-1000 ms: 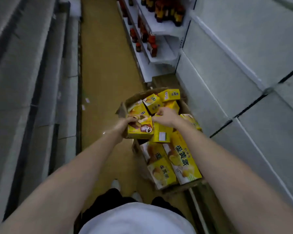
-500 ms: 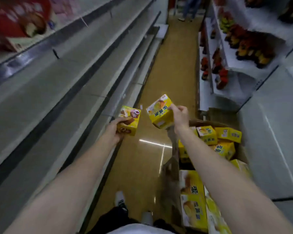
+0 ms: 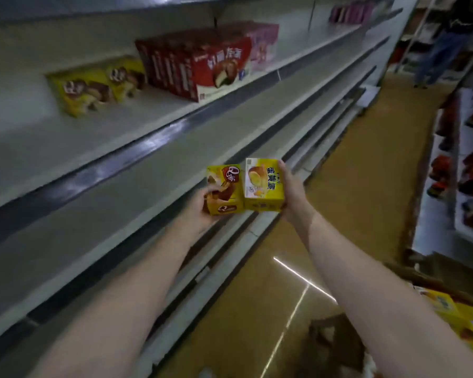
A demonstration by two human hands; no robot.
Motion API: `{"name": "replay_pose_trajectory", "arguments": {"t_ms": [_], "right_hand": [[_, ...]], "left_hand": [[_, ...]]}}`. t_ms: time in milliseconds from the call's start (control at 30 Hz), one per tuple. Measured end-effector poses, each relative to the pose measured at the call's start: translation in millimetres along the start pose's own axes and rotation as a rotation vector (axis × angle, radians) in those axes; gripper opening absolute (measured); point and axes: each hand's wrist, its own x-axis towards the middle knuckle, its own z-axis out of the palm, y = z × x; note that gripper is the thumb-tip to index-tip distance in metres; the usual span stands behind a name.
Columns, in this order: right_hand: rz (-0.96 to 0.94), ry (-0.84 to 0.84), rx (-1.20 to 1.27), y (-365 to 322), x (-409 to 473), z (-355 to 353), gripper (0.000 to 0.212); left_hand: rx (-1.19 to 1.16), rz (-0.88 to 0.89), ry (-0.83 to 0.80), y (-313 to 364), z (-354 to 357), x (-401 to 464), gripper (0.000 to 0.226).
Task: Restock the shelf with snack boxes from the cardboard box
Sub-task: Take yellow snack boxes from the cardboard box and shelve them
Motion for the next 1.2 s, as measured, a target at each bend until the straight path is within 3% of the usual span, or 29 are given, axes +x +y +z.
{"name": "replay_pose_trajectory", "arguments": {"t_ms": [67, 133, 267, 433, 500, 667, 800, 900, 1100, 1200], "right_hand": [[0.025, -0.040, -0.092, -5.7, 2.7, 23.9, 0.080], [0.023, -0.118, -0.188, -15.3, 1.3, 47.0, 0.067], [-0.046, -0.187, -0.333, -36.2, 16.1, 77.3, 0.064], [-0.081, -0.261, -0.265, -64.5, 22.6, 89.0, 0.025], [-0.106, -0.315, -0.223, -75.3, 26.0, 90.1, 0.033], [-0.308, -0.490, -0.148, -111.7, 47.2, 101.5, 0.059], [-0.325, -0.628, -0.272, -145.1, 61.9, 112.5, 0.075], [-0.303, -0.678, -0.319, -165.2, 71.5, 115.9, 0.082], [-0.391, -0.799, -0.315, -185.8, 74.9, 124.4, 0.075], [-0.518, -0.766, -0.408, -183.9, 74.2, 134.0, 0.066]], "left_hand": [[-0.010, 0.034, -0.035, 16.5, -13.2, -3.9, 0.019], [-0.019, 0.071, -0.043, 31.6, -22.7, -5.5, 0.024], [0.032, 0.120, -0.035, 54.3, -34.4, 3.4, 0.063], [0.019, 0.211, -0.073, 74.3, -20.7, 0.2, 0.020], [0.015, 0.196, -0.061, 81.1, -14.3, -0.3, 0.021], [0.014, 0.154, -0.057, 89.8, -3.2, 10.8, 0.060], [-0.134, 0.160, -0.044, 91.9, 13.2, 10.3, 0.044], [-0.202, 0.199, -0.036, 99.5, 28.5, 11.7, 0.050], [-0.179, 0.371, -0.007, 129.9, 56.4, 1.7, 0.015], [-0.162, 0.466, 0.060, 142.2, 54.0, -6.4, 0.019]]}}
